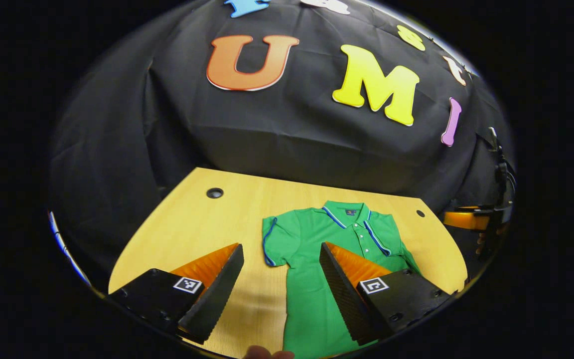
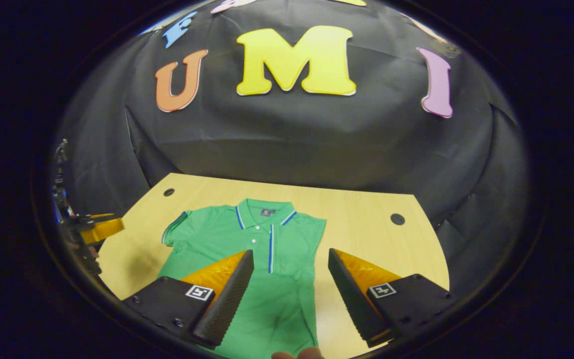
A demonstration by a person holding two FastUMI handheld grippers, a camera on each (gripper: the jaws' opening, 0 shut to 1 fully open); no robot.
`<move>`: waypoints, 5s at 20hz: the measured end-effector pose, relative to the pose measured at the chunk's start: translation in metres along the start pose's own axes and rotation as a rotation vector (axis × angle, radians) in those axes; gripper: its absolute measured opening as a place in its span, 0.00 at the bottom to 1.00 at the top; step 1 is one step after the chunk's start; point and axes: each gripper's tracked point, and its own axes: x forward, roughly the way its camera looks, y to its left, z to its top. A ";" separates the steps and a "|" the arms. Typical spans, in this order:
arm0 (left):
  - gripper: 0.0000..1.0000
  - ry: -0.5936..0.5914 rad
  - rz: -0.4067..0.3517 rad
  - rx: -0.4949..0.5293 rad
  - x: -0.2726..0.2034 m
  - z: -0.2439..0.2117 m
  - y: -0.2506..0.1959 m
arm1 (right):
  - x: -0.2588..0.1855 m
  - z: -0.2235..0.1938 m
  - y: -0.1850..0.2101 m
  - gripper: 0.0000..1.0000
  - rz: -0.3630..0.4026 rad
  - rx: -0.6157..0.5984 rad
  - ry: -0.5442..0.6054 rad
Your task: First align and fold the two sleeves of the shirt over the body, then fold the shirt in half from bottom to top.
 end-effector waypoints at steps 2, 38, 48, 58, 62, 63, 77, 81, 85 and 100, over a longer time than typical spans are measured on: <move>0.99 0.096 -0.072 -0.061 0.022 -0.007 -0.002 | -0.023 -0.010 -0.012 0.97 0.001 0.024 0.001; 0.03 0.319 0.062 -0.013 0.149 -0.008 0.034 | -0.071 -0.102 -0.088 0.97 -0.105 0.271 0.084; 0.03 0.290 -0.037 0.063 0.141 0.015 -0.058 | -0.113 -0.097 -0.110 0.91 -0.148 0.234 -0.006; 0.04 0.295 -0.106 0.060 0.158 -0.002 -0.141 | -0.140 -0.116 -0.140 0.96 -0.195 0.286 -0.029; 0.20 0.290 -0.075 0.085 0.160 -0.010 -0.144 | -0.140 -0.120 -0.138 0.97 -0.189 0.283 -0.022; 0.41 0.287 -0.063 0.090 0.159 -0.011 -0.141 | -0.139 -0.118 -0.136 0.97 -0.184 0.278 -0.022; 0.99 0.235 0.025 0.187 0.009 -0.062 -0.102 | -0.113 -0.120 -0.067 0.97 0.027 0.078 0.036; 0.99 0.290 0.004 0.149 -0.062 -0.114 -0.093 | -0.119 -0.154 -0.064 0.97 0.068 0.007 0.104; 0.99 0.365 0.024 0.199 -0.122 -0.170 -0.066 | -0.130 -0.209 -0.059 0.97 0.084 -0.094 0.209; 0.99 0.533 0.002 0.363 -0.164 -0.289 -0.038 | -0.142 -0.331 -0.040 0.93 0.092 -0.255 0.480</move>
